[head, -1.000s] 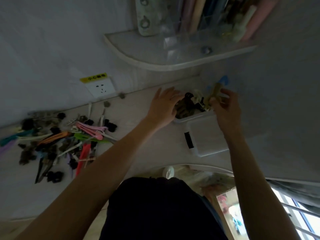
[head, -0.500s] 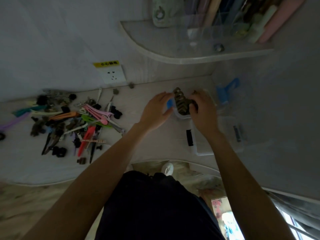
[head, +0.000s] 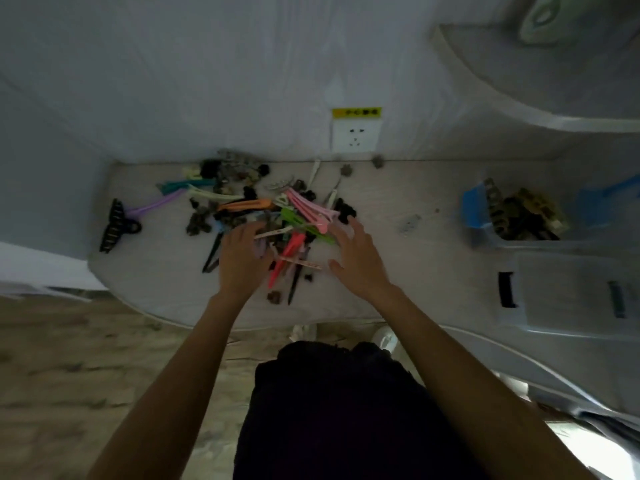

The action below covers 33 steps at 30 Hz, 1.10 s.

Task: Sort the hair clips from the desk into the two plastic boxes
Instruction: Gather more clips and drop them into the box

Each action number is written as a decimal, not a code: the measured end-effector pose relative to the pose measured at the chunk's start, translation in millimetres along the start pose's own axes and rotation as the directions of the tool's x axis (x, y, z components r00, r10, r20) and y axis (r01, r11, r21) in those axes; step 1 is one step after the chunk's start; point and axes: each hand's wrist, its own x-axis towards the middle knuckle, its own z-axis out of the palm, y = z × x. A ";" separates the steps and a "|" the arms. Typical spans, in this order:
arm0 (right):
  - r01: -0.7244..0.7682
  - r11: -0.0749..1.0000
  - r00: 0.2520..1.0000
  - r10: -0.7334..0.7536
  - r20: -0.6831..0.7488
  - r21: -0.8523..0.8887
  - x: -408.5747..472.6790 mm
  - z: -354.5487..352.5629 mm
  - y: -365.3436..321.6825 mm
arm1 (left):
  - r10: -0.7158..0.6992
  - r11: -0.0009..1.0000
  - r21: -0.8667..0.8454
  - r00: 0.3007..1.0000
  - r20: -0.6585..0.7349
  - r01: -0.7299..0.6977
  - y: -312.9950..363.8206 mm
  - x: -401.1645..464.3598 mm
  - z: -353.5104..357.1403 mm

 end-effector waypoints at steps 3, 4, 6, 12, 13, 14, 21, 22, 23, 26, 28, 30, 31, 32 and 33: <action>-0.082 0.996 0.994 0.078 -0.081 -0.039 18.2 18.2 -11.8 | -0.070 0.992 -0.098 0.996 0.049 0.074 -18.6 6.5 -13.1; -0.087 0.995 0.990 0.080 -0.115 -0.052 19.5 19.7 -10.3 | -0.092 0.988 -0.121 0.994 0.066 0.099 -20.9 6.4 -13.7; -0.083 0.994 0.979 0.069 -0.189 -0.064 23.1 21.8 -15.1 | -0.083 0.990 -0.111 0.997 0.009 0.083 -37.3 8.3 -17.6; -0.188 0.960 0.921 0.098 -0.378 -0.208 52.1 -4.3 -14.0 | -0.211 0.976 -0.082 0.965 -0.158 0.200 -81.3 23.2 -23.9; -0.193 0.960 0.939 0.122 -0.321 -0.202 58.7 -6.5 -12.9 | -0.197 0.979 -0.095 0.965 -0.176 0.183 -87.8 26.6 -24.2; -0.192 0.962 0.956 0.138 -0.258 -0.194 65.8 -5.2 -13.3 | -0.185 0.980 -0.107 0.963 -0.194 0.166 -96.5 31.3 -26.6; -0.258 0.965 0.857 0.205 -0.473 -0.048 62.0 3.4 -36.3 | -0.173 0.968 -0.188 0.985 -0.018 0.166 -112.4 61.5 -40.4; -0.206 0.978 0.852 0.165 -0.496 -0.029 60.2 6.6 -46.6 | -0.168 0.964 -0.210 0.986 -0.013 0.162 -112.6 62.7 -40.7; -0.151 0.988 0.863 0.128 -0.488 -0.008 57.5 8.9 -57.5 | -0.167 0.959 -0.232 0.986 0.003 0.163 -111.5 63.5 -39.6; 0.022 0.998 0.944 -0.039 -0.328 -0.055 62.2 22.4 -89.2 | -0.151 0.958 -0.233 0.986 0.070 0.164 -109.9 66.7 -42.0; 0.122 0.984 0.963 -0.149 -0.223 -0.132 71.9 30.9 -101.6 | -0.119 0.978 -0.162 0.990 0.080 0.131 -105.8 66.3 -47.8; 0.173 0.964 0.967 -0.206 -0.153 -0.201 82.0 39.2 -107.0 | -0.087 0.994 -0.068 0.996 -0.002 0.087 -99.6 68.2 -60.2; 0.179 0.956 0.968 -0.213 -0.131 -0.230 85.5 42.5 -107.0 | -0.049 0.998 -0.041 0.996 -0.076 0.046 -96.5 72.1 -66.8; 0.179 0.951 0.970 -0.214 -0.118 -0.253 88.3 45.1 -105.4 | 0.004 0.999 -0.039 0.990 -0.140 -0.010 -93.3 79.1 -72.4; 0.172 0.949 0.971 -0.209 -0.119 -0.263 90.6 46.4 -104.1 | 0.083 0.995 -0.048 0.981 -0.174 -0.092 -90.1 90.4 -76.1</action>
